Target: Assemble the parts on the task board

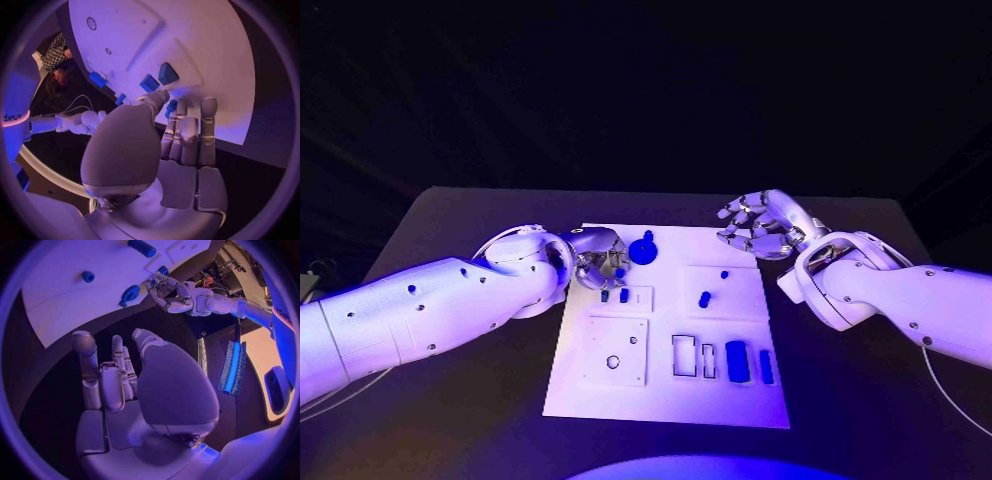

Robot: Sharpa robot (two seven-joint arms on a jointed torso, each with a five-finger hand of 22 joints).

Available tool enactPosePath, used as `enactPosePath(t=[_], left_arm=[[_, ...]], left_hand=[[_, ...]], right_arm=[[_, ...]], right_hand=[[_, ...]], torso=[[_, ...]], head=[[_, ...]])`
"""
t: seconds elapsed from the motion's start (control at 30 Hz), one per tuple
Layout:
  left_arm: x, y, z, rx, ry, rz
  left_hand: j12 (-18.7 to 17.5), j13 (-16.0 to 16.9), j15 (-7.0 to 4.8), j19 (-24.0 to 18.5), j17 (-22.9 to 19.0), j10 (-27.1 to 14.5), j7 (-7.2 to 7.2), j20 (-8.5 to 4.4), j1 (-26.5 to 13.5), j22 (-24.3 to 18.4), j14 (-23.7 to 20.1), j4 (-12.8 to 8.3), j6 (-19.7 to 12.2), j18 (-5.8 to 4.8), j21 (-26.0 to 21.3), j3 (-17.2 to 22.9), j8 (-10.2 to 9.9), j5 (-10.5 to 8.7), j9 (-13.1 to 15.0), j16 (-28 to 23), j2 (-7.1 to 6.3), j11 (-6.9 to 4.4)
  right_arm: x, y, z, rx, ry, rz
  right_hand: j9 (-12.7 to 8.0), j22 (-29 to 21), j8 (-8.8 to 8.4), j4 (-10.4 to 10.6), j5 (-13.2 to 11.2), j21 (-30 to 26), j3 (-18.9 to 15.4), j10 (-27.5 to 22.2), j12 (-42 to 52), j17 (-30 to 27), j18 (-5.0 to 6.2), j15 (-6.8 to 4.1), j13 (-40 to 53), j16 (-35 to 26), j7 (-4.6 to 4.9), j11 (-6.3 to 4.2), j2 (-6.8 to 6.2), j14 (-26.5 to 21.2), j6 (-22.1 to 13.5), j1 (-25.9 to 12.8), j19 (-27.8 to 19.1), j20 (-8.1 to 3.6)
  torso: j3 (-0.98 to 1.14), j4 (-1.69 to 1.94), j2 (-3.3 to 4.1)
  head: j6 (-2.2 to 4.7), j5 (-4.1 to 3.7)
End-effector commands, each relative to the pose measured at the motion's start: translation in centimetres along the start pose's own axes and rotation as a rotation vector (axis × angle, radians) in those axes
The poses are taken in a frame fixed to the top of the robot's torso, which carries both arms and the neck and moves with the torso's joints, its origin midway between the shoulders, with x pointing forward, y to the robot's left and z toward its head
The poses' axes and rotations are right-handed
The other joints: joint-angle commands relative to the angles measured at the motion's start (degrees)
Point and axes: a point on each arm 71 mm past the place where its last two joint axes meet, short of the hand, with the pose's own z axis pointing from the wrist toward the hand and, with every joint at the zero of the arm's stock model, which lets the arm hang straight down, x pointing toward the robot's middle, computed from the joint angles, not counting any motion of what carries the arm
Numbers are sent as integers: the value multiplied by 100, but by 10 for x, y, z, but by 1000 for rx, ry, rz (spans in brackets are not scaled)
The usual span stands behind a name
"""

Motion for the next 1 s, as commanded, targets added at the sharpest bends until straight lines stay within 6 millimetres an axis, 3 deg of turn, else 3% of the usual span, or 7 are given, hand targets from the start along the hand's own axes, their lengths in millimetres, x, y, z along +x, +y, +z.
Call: enactPosePath(t=[0.03, 0.13, 0.43, 0.5, 0.53, 0.9, 1.0], left_arm=[[1, 1, -1, -12, 12, 1], [1, 4, -2, -26, 18, 2], [-2, 15, -8, -60, 9, 1], [-4, 18, -9, -65, 3, 1], [-5, 19, -11, -68, 0, 0], [-14, 35, -27, -89, -18, -68], [-19, 44, -35, -101, -30, -204]], left_hand=[[144, 75, -24, 57, 48, -50, -20, -12, -7, 13, 32, 48, -100, 48, -20, -13, -54, 13, -10, 53, -47, -12], [346, 172, -47, 67, 69, -124, -134, -29, -7, 13, 40, 110, -324, 47, -32, -77, -127, 10, -36, 76, -57, -39], [618, 287, -15, 5, -2, -442, -289, -16, 61, -77, -36, 263, -690, 60, -132, -367, -153, 8, -50, 76, -40, 2], [651, 297, 7, -57, -87, -533, -300, -4, 96, -156, -98, 291, -741, 78, -196, -432, -133, 11, -50, 56, -24, 21], [616, 268, 75, -374, -521, -757, -309, 41, 159, -530, -423, 337, -823, 140, -500, -520, -70, 12, -54, -104, 9, 102], [561, 153, 163, -498, -1073, -1012, -260, 139, 262, -687, -826, 384, -836, 170, -695, -713, 199, 33, -54, -315, 81, 209], [569, 77, 176, -553, -1457, -1033, -64, 159, 382, -740, -1119, 376, -627, 174, -799, -653, 428, 46, -51, -498, 130, 225]], right_arm=[[1, -1, 0, 6, 21, -6], [2, -2, 0, 12, 35, -13], [5, -8, -1, 39, 114, -62], [6, -9, -1, 44, 136, -81], [6, -10, -1, 46, 148, -92], [12, -12, -2, 31, 248, -255], [14, -12, -2, 22, 265, -322]], right_hand=[[-15, -54, -43, -3, -34, -118, 53, -98, -93, -46, 56, 63, -64, -54, 39, 52, -80, 6, -12, -60, -67, 23], [-23, -81, -41, -22, -73, -191, 59, -250, -193, -81, 61, 102, -145, -72, 72, 98, -125, -18, -23, -69, -104, 50], [-42, -50, -29, -152, -109, -203, 91, -551, -372, -59, 66, 153, -339, -41, 100, 158, -203, -29, -49, 72, -112, 100], [-45, -14, -28, -182, -108, -151, 106, -567, -384, -23, 60, 153, -364, -16, 93, 157, -205, -14, -51, 109, -86, 101], [-46, 8, -20, -212, -106, -120, 124, -568, -390, -5, 57, 149, -387, -2, 86, 153, -209, -5, -41, 146, -68, 101], [-61, 227, 40, -349, -103, 158, 405, -267, -428, 106, 25, 76, -608, 83, -13, 67, -246, 64, 171, 314, 59, 41], [-70, 342, 57, -402, -60, 305, 557, -109, -477, 172, 4, 44, -715, 124, -53, 29, -278, 103, 280, 359, 116, -4]], torso=[[3, -2, 2], [2, -4, 2], [-3, 3, -1], [-3, 3, -2], [-3, 3, -1], [0, 7, -6], [1, 3, -6]], head=[[6, 0], [22, -5], [26, -13], [32, -16], [34, -18], [74, -56], [91, -85]])
